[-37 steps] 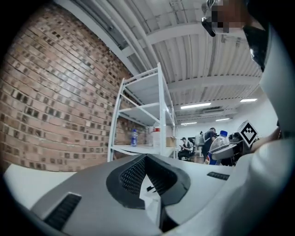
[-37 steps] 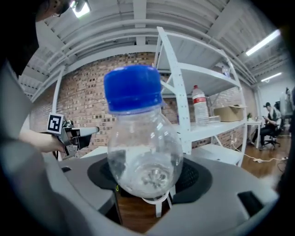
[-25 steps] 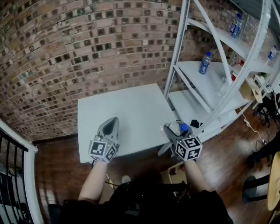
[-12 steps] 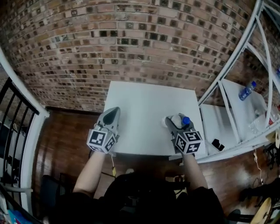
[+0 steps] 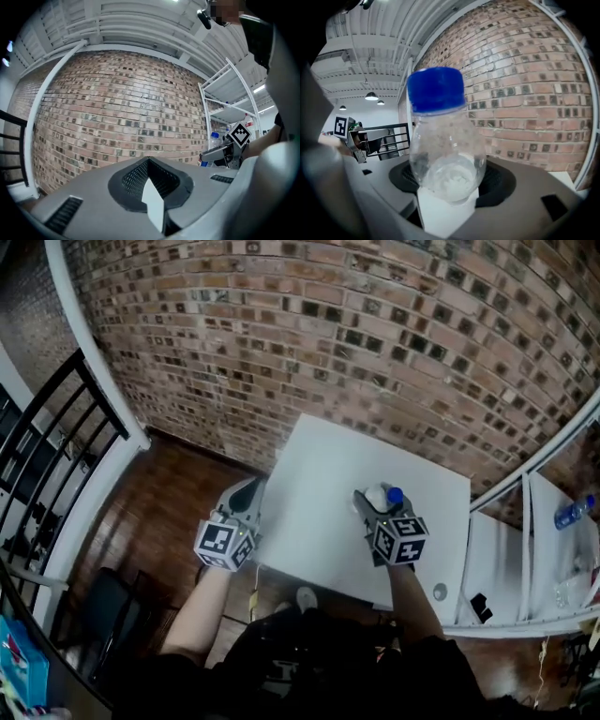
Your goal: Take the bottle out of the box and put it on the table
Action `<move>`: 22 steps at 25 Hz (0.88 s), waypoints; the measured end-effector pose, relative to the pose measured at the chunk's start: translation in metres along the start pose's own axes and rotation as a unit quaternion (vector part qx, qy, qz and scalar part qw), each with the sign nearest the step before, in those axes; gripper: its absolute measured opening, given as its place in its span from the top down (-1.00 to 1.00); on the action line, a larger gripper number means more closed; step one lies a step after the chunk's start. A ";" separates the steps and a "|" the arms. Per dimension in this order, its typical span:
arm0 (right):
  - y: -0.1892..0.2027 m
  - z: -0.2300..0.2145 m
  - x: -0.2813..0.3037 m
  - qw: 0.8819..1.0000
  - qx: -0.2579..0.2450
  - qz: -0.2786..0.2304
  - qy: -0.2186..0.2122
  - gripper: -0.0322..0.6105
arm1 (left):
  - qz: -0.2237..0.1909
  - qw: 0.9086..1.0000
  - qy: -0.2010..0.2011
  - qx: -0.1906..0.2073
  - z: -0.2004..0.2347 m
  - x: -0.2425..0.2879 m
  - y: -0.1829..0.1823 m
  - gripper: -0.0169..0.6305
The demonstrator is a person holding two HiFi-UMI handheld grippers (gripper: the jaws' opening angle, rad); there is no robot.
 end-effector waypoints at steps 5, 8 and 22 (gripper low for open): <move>0.003 -0.007 0.048 0.999 -0.005 0.031 -0.038 -0.08 | 0.029 0.999 -0.030 -0.012 0.012 0.009 0.016 0.97; 0.010 -0.018 0.081 0.997 -0.002 0.052 -0.048 -0.08 | 0.053 0.998 -0.031 -0.013 0.016 0.017 0.031 0.97; 0.066 -0.054 0.185 0.987 -0.018 0.140 -0.074 -0.08 | 0.147 0.985 -0.084 -0.039 0.041 0.041 0.110 0.97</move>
Point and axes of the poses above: the fingertips, and each gripper's own axes: x forward along the fingers, z to its left, y out of its underside, the point moved 8 cm from there along -x, backward along the fingers, and after that the axes turned 2 degrees about -z, right-handed, at the moved point
